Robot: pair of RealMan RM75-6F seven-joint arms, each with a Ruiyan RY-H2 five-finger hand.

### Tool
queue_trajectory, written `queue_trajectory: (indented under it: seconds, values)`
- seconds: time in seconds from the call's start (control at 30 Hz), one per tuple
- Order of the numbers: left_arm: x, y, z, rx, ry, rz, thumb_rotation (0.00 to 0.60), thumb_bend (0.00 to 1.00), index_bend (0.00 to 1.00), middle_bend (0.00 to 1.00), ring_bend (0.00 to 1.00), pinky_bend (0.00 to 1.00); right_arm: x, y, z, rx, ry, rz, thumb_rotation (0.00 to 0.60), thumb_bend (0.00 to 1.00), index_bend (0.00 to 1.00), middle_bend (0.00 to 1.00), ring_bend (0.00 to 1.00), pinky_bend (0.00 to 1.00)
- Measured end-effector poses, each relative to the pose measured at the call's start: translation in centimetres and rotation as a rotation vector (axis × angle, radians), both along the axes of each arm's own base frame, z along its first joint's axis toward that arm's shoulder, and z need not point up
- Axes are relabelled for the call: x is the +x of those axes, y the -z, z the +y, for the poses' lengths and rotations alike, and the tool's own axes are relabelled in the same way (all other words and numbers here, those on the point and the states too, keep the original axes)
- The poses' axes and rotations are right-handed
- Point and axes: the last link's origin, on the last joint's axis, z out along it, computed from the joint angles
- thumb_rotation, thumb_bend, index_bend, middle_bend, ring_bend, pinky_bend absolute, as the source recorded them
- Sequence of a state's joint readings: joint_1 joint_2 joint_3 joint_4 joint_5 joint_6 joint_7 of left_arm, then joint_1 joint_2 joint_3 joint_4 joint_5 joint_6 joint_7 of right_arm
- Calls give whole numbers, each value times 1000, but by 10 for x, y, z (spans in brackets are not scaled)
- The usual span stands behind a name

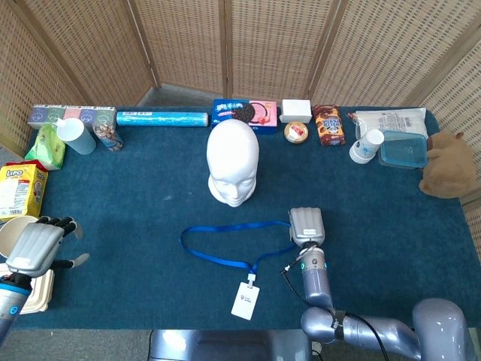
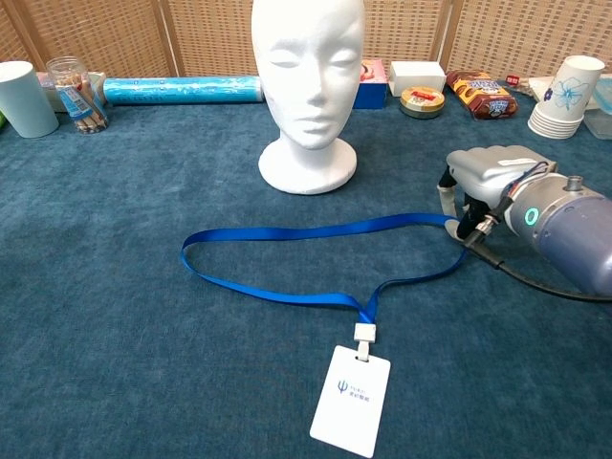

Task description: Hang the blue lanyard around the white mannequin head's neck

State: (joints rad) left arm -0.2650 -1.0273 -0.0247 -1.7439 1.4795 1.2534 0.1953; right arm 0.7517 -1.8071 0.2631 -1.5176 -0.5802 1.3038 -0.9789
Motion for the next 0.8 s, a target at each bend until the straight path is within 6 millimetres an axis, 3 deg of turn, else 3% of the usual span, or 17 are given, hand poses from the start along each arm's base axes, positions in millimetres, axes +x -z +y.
queue_trajectory:
  seconds: [0.17,0.27,0.43,0.8]
  values:
    - [13,11,16,-6,30,47,457,184,492,808,837,798,4,-1,3,6,-12,-10,593,521,607,992,1000,1000]
    - [24,21,29,-18,50,75,456,184,491,946,979,897,6,-1,4,10,-18,-15,588,522,607,993,1000,1000]
    - [48,47,53,-68,83,93,454,184,492,1000,1000,990,9,-3,7,15,-26,-27,596,524,609,994,1000,1000]
    - [84,89,75,-140,71,69,452,224,515,1000,1000,1000,7,-6,11,24,-25,-42,600,527,609,995,1000,1000]
